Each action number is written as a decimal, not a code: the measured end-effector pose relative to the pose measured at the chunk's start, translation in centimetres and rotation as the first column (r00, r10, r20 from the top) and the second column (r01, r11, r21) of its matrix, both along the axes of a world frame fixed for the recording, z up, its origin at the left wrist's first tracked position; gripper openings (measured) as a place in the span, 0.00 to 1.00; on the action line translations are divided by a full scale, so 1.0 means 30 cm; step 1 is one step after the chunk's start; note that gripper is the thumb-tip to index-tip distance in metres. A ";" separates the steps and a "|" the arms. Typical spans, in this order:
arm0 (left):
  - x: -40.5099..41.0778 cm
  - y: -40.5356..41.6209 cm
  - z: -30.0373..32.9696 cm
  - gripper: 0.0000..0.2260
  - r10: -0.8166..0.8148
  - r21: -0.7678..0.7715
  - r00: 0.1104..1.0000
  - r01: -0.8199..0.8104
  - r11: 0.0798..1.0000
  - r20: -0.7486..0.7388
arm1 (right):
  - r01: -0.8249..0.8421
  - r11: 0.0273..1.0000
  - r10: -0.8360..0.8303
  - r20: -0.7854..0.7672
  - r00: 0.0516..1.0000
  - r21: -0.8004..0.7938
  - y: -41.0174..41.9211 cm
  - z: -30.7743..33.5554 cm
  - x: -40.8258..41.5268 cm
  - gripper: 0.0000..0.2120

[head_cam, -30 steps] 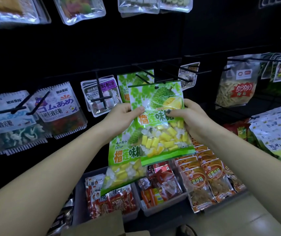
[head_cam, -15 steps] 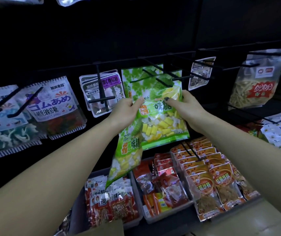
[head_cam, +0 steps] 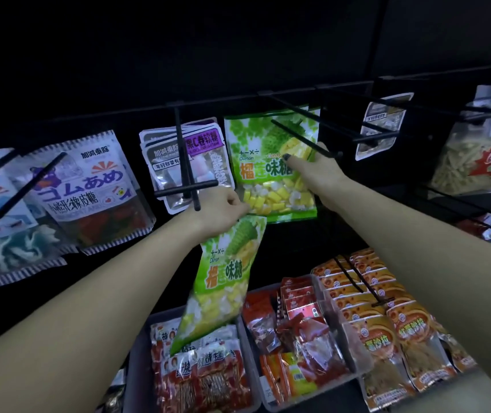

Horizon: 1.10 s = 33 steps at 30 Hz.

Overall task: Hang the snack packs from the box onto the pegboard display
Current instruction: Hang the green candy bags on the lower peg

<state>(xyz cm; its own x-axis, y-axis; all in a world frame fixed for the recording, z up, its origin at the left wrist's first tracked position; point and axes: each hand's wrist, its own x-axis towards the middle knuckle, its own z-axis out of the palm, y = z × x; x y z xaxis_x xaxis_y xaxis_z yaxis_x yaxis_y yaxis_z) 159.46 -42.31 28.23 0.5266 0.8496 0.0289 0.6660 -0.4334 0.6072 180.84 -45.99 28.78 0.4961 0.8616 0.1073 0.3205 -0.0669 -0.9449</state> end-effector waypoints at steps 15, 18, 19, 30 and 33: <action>-0.055 -0.268 0.104 0.22 -0.182 0.087 0.947 0.165 0.982 0.263 | -0.172 0.985 0.155 -0.567 0.809 0.024 -0.409 -0.080 -0.151 0.20; -0.075 -0.354 0.122 0.21 -0.185 0.075 0.924 0.170 0.983 0.335 | -0.279 0.953 0.276 -0.721 0.636 0.119 -0.533 -0.083 -0.156 0.28; -0.080 -0.383 0.127 0.21 -0.195 0.069 0.912 0.182 0.981 0.362 | -0.328 0.938 0.310 -0.706 0.636 0.116 -0.570 -0.085 -0.162 0.29; -0.076 -0.523 0.225 0.23 -0.161 -0.008 0.902 0.179 0.984 0.400 | -0.341 0.933 0.355 -0.447 0.821 0.114 -0.744 -0.097 -0.207 0.16; -0.087 -0.505 0.224 0.24 -0.115 -0.101 0.928 0.160 0.982 0.354 | -0.211 0.961 0.271 -0.446 0.853 0.180 -0.739 -0.054 -0.157 0.16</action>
<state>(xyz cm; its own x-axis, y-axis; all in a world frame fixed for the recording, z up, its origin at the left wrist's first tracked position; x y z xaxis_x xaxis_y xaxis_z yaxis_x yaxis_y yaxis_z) 156.85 -57.46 34.96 0.6150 0.7781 0.1274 0.3452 -0.4110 0.8437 176.13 -68.16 27.16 0.2926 0.9558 0.0277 -0.1633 0.0784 -0.9835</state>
